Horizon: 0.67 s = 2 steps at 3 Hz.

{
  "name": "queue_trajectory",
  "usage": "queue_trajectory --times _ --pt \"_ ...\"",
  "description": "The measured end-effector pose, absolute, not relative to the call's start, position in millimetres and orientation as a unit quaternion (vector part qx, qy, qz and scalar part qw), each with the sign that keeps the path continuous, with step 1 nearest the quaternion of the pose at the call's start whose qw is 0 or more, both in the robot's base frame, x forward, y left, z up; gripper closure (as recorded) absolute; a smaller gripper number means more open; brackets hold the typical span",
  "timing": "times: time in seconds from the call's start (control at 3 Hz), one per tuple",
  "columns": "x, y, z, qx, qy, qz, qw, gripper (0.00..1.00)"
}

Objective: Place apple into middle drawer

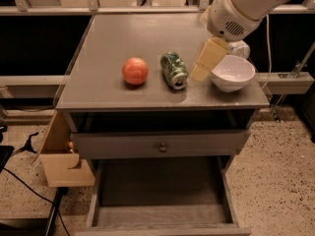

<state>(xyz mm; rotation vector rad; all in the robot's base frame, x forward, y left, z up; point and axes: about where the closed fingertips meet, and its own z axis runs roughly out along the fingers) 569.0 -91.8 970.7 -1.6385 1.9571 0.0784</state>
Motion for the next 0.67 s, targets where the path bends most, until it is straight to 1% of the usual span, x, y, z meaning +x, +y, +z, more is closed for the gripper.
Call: queue_trajectory --times 0.33,0.67 --pt "592.1 -67.8 975.6 -0.622 0.717 0.05 0.311 0.0" --pt "609.6 -43.8 971.7 -0.633 0.704 0.069 0.316 0.0"
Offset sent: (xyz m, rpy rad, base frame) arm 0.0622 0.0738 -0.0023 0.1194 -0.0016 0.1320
